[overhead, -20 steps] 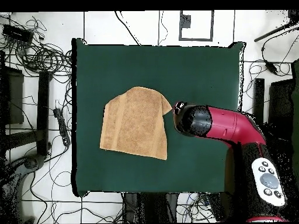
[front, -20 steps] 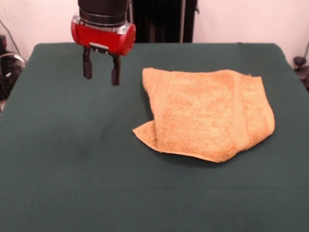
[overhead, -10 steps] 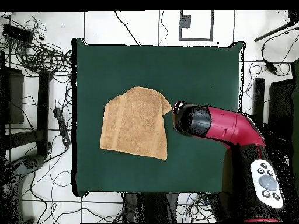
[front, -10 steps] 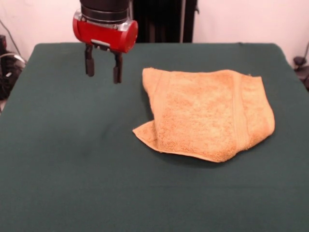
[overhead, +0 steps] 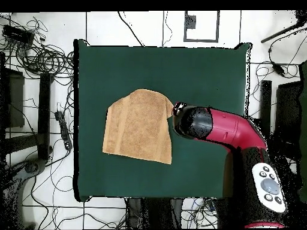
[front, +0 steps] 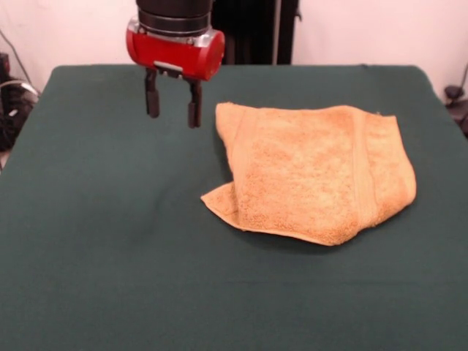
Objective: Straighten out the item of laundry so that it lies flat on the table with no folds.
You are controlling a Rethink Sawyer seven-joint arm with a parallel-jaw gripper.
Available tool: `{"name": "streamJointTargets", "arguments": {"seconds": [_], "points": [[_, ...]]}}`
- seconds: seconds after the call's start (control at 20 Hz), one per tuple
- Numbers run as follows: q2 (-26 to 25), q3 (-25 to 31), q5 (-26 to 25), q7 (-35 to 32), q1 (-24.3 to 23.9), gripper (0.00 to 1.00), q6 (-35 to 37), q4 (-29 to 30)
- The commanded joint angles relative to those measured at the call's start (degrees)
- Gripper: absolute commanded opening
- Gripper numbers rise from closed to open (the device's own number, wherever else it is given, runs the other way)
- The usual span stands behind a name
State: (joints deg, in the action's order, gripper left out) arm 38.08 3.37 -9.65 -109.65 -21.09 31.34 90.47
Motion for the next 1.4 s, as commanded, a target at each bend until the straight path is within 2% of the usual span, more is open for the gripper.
{"name": "streamJointTargets", "arguments": {"seconds": [0.05,0.4,0.7,0.95,1.05,1.4], "points": [[-3.4,1.7,3.6,-12.2,2.8,1.00,-3.6,5.1],[-4.4,1.6,4.3,-11.9,2.7,1.00,-6.4,4.3],[-2.7,0.0,5.5,-11.6,3.1,1.00,0.0,4.4],[0.3,-0.9,5.4,-9.3,3.0,1.00,4.4,4.4],[2.1,-3.9,4.2,-10.0,5.2,1.00,7.3,3.4],[10.0,1.1,9.2,-3.8,1.1,1.00,16.8,8.9]]}}
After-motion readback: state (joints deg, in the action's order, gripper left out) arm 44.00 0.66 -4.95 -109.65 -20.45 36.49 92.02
